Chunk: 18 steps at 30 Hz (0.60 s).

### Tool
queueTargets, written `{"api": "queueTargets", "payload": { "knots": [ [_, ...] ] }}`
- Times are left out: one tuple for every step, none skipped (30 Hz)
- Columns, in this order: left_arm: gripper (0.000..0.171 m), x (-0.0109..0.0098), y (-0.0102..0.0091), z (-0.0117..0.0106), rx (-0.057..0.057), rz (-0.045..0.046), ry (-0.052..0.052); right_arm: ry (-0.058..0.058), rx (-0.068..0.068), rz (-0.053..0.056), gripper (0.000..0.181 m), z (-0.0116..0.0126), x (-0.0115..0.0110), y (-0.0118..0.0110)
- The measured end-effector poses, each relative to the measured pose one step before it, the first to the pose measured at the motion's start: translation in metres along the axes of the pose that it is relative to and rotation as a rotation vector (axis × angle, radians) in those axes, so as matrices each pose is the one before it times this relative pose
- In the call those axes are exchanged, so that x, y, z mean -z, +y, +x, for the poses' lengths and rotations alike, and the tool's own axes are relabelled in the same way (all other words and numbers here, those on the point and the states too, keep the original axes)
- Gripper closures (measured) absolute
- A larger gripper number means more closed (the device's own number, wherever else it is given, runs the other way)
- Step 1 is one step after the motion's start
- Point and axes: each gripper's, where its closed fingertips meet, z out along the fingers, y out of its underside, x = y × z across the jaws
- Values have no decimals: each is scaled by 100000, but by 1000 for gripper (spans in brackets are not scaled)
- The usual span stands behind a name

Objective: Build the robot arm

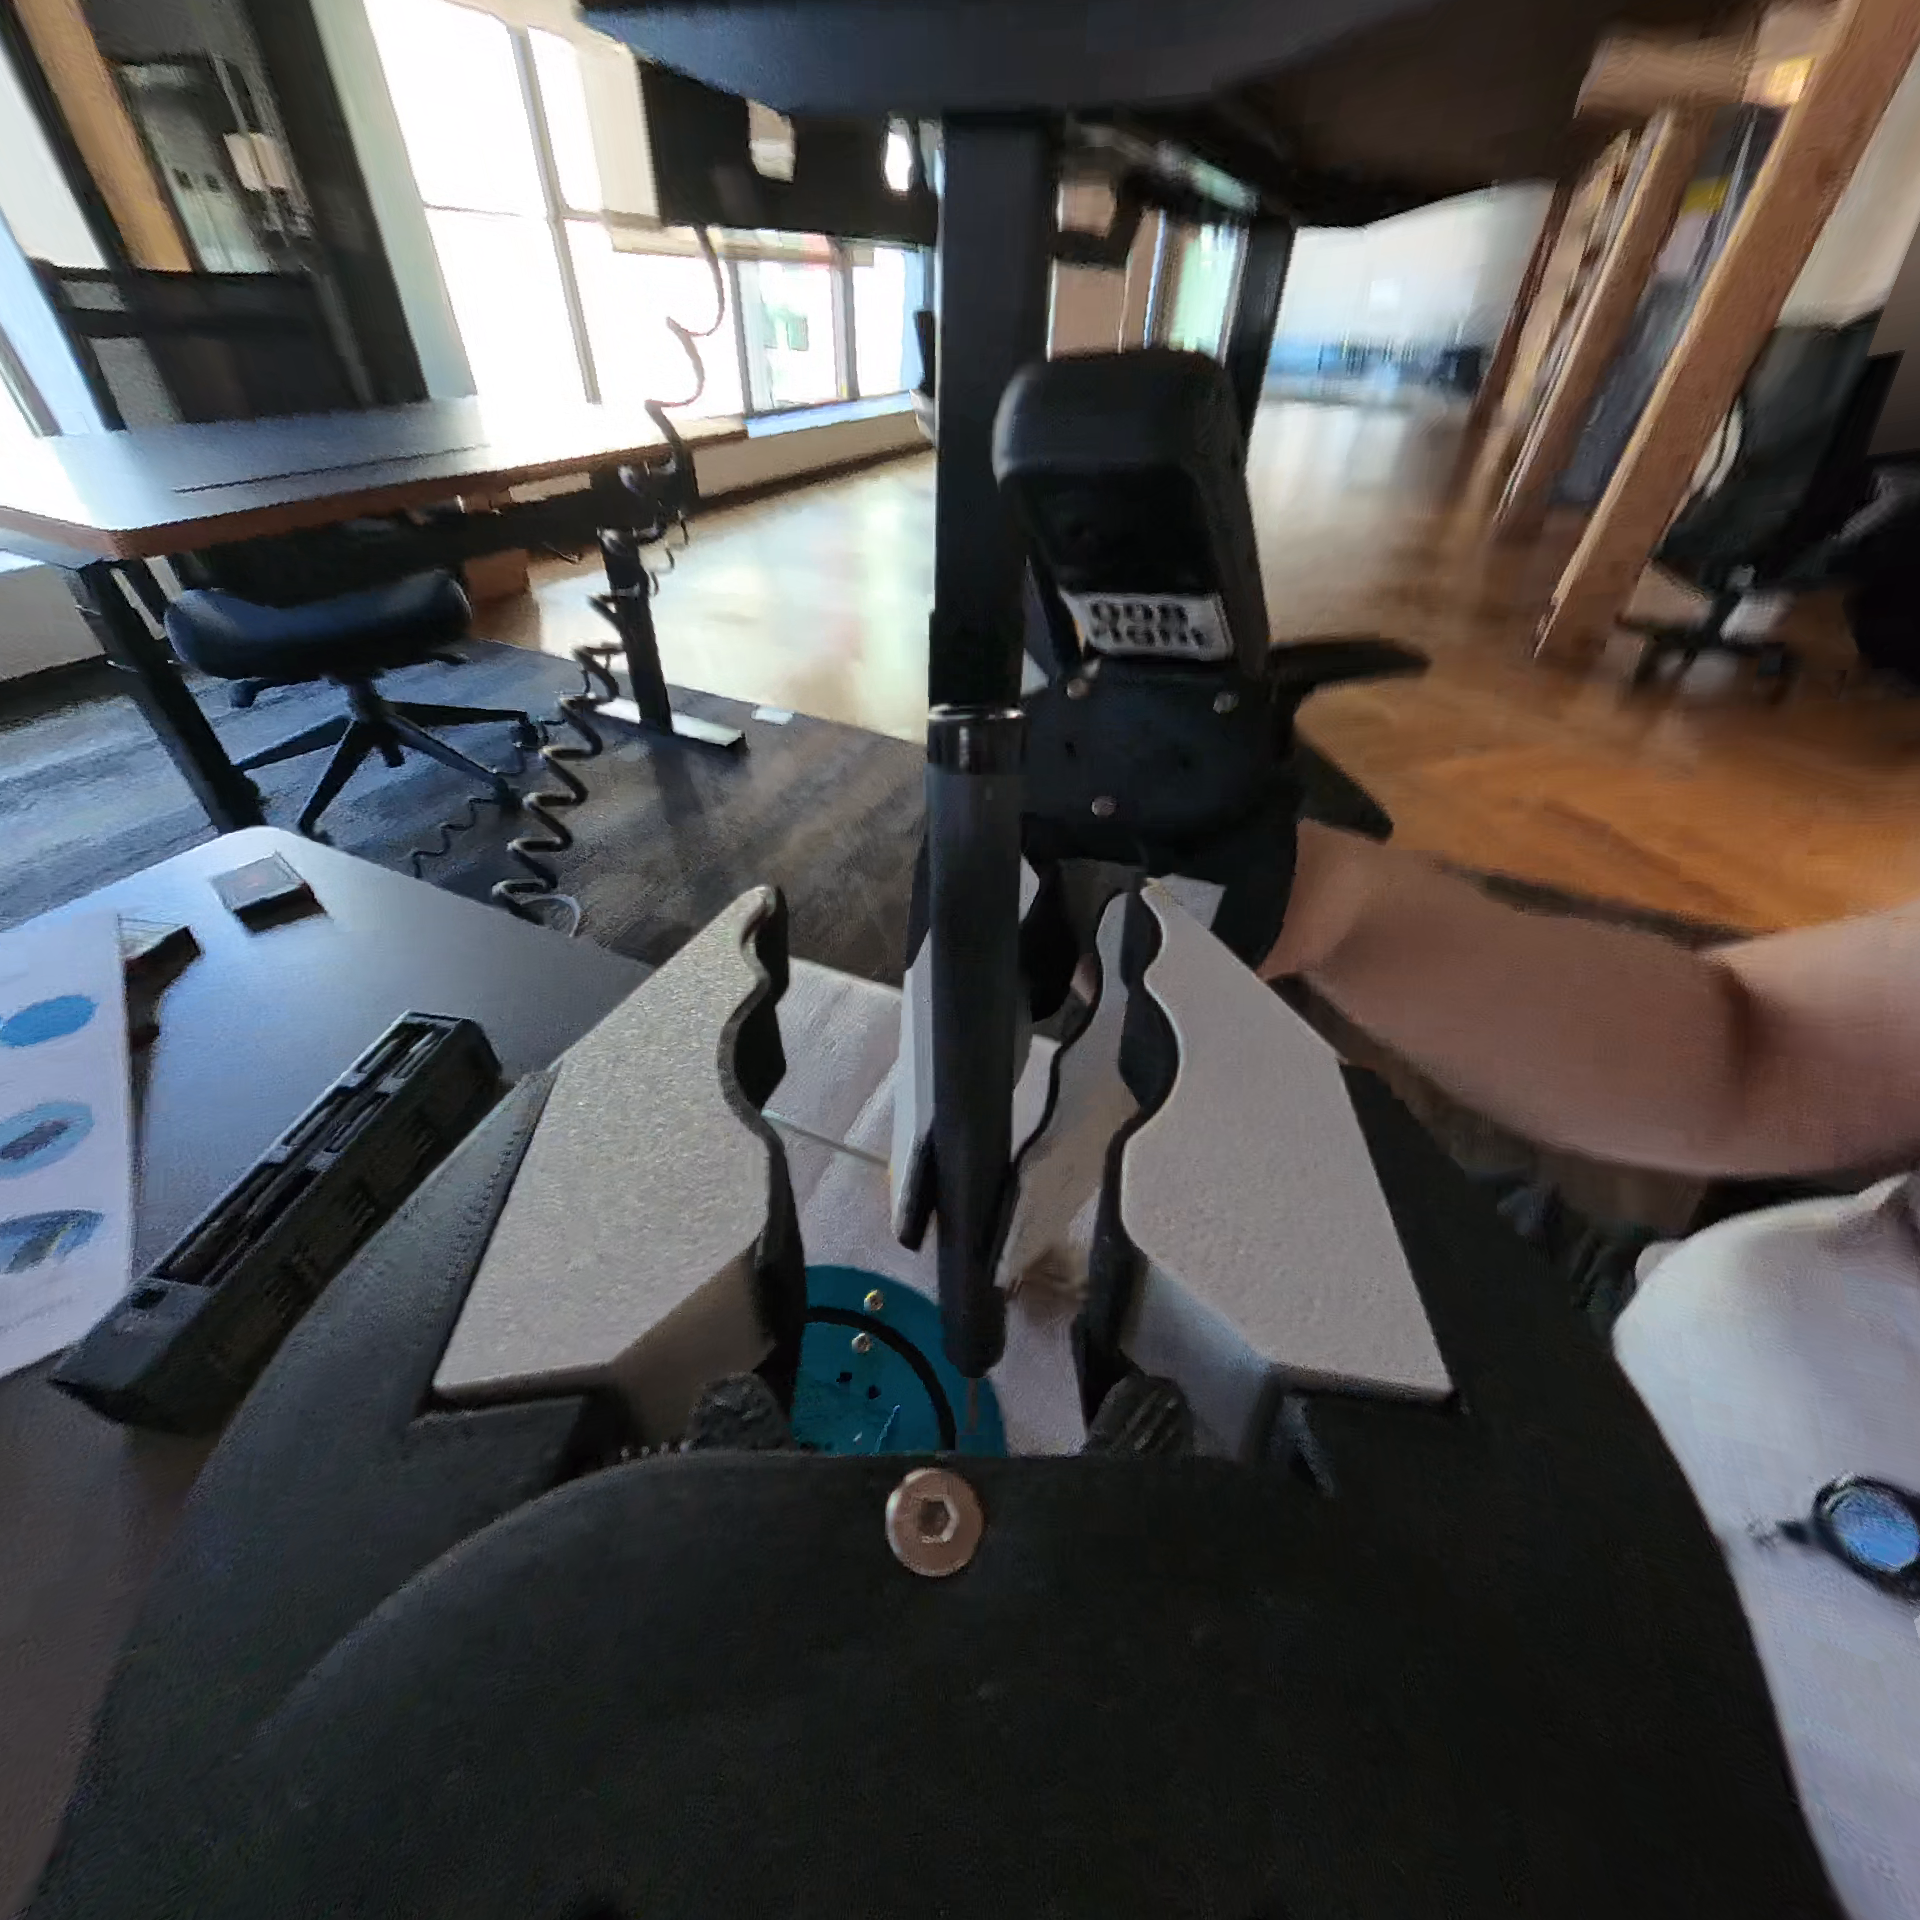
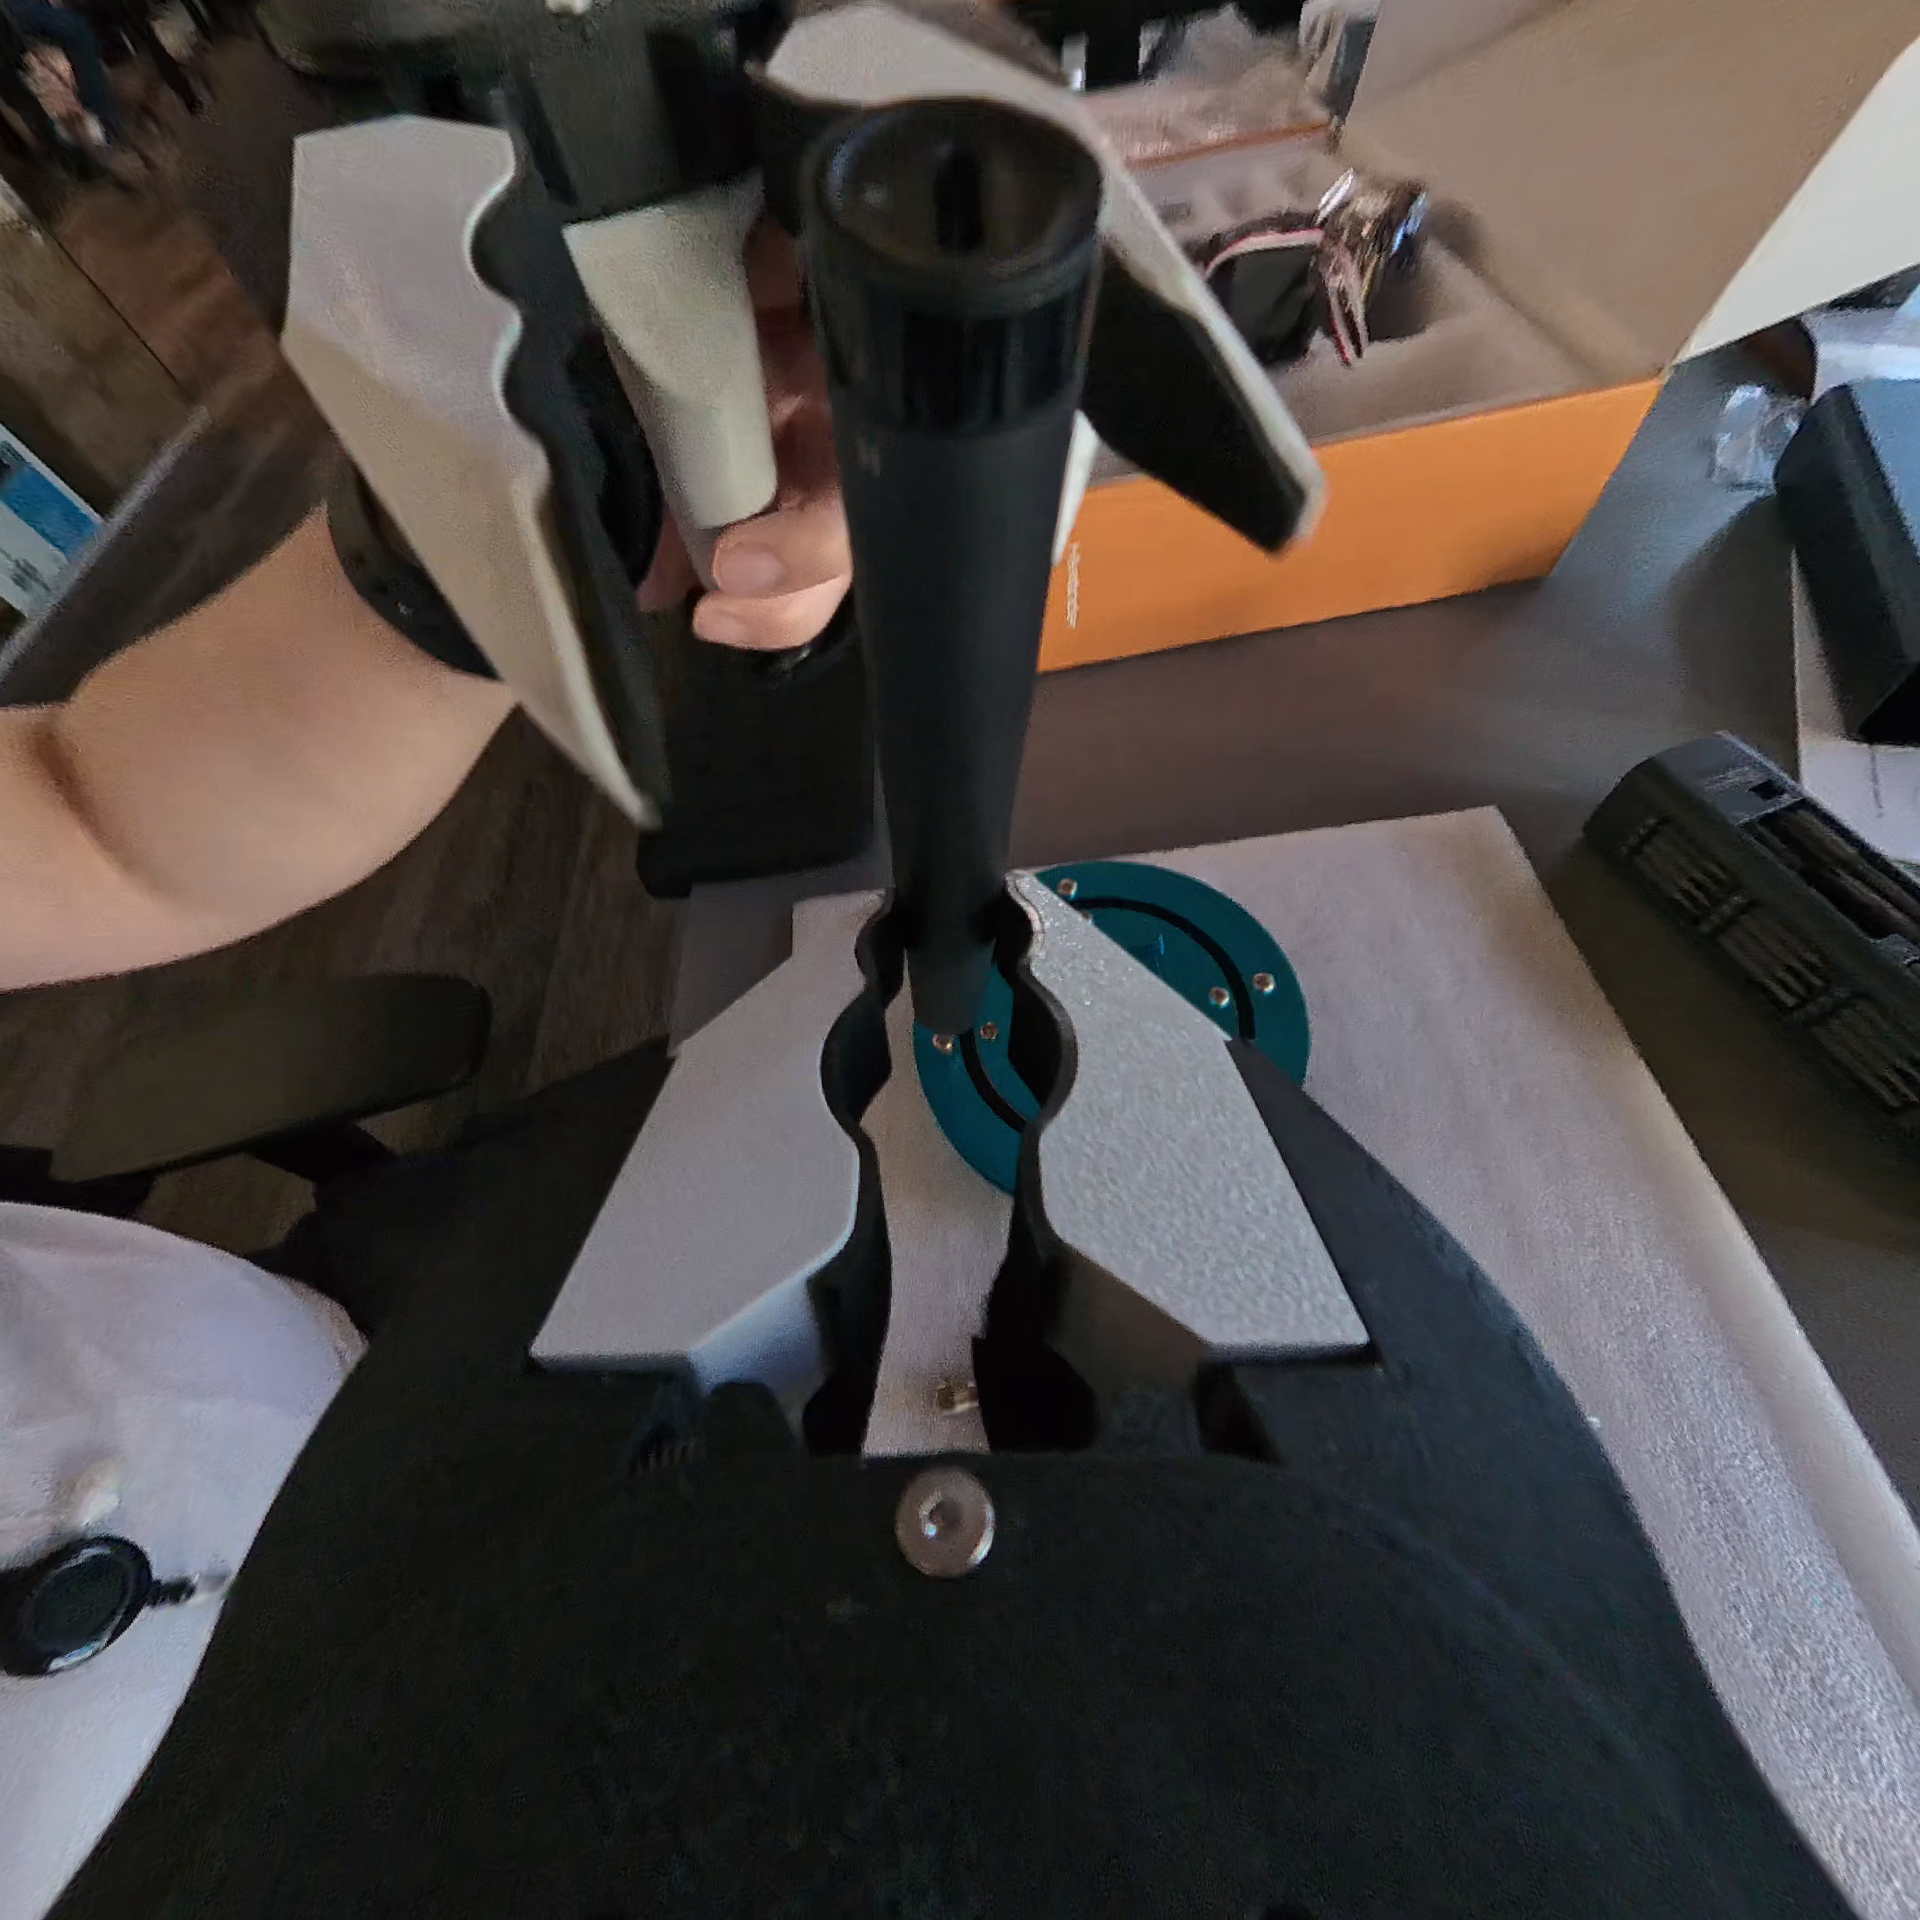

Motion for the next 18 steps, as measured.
{"api": "queueTargets", "payload": {
  "knots": [
    [108, -441, 530, 98, -4160, -4480, -22, -347, 674, -2587, 165, -287, -217, 158],
    [108, -337, 481, 103, -3271, -3876, -100, -1527, 409, -2075, 165, -482, -162, 100],
    [111, -260, 300, 408, -1689, -2199, 1860, -2005, -129, -2323, 165, -558, -171, 118],
    [112, -195, 138, 507, 5, -593, 2723, -693, -376, -2000, 165, -354, -182, 58],
    [117, -130, 96, 362, 485, 40, 1939, 925, 44, -1413, 165, -131, -192, -17],
    [138, 12, 152, 226, -580, -6, 830, 1499, 1007, -1516, 165, -42, -231, 15],
    [159, 162, 152, 17, -1308, 390, -782, 1888, 1877, -1594, 165, 22, -236, 81],
    [160, 246, 43, -127, -505, 1313, -1834, 2686, 1577, -420, 164, 178, -170, -23],
    [161, 303, -50, 25, 257, 2104, -933, 1677, 509, 538, 164, 92, -107, -86],
    [161, 349, -101, 106, 359, 2315, -468, -162, 157, 1090, 164, -152, -81, -111],
    [161, 389, -135, 36, 438, 2222, -1016, -525, 156, 1831, 164, -203, -41, -181],
    [161, 385, -211, 63, 642, 2169, -804, 268, 1115, 2597, 164, -129, -14, -272],
    [162, 373, -250, 151, 327, 1977, -298, 727, 2064, 3057, 164, -114, 50, -298],
    [162, 338, -199, 84, -346, 1417, -718, 814, 1330, 2936, 164, -94, 85, -240],
    [162, 274, -105, 76, -527, 632, -725, 513, 179, 2365, 164, -66, 105, -117],
    [162, 200, 21, 104, -698, -66, -423, -371, -313, 2277, 164, -115, 91, -46],
    [162, 150, 119, 38, -911, -678, -684, -811, -563, 2760, 163, -134, 65, -66],
    [162, 122, 172, -58, -1180, -791, -1072, -218, -795, 2712, 163, -6, 57, -43]
  ]
}}
